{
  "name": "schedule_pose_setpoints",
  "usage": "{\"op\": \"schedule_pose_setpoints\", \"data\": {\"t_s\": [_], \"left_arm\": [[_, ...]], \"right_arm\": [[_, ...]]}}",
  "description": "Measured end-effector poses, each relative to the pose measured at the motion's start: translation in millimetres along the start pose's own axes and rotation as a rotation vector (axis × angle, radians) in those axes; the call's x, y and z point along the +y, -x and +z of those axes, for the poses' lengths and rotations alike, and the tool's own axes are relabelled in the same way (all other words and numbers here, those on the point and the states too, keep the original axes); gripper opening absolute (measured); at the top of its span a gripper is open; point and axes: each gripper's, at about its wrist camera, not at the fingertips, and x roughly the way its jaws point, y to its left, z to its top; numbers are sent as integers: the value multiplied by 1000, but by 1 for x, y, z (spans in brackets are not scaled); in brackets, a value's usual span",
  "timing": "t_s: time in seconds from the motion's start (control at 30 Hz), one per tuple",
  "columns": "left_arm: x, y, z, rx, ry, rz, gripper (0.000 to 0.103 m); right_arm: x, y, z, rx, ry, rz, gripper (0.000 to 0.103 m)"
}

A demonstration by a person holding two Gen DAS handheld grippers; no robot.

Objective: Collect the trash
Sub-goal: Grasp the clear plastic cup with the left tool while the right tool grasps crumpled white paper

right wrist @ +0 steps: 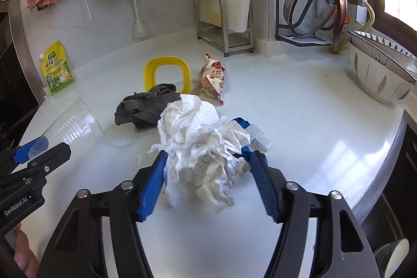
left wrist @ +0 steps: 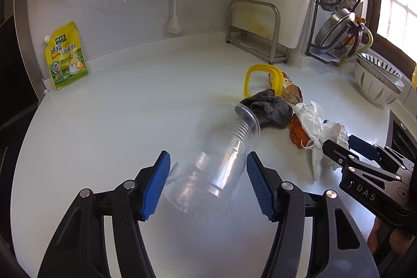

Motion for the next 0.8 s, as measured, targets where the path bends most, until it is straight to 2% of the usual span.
{"op": "schedule_pose_setpoints", "data": {"t_s": [0.07, 0.13, 0.17, 0.5, 0.8], "left_arm": [[1, 0, -1, 3, 6, -7, 59], [1, -1, -1, 6, 10, -13, 59], [1, -1, -1, 8, 10, -15, 58], [7, 12, 3, -17, 38, -44, 54], [8, 34, 1, -33, 37, -57, 53]], "right_arm": [[0, 0, -1, 1, 6, 2, 38], [1, 3, -1, -10, 12, 4, 23], [1, 5, -1, -16, 12, 6, 22], [-1, 40, -4, -111, 8, 37, 20], [-4, 72, -13, -141, -12, 33, 20]]}}
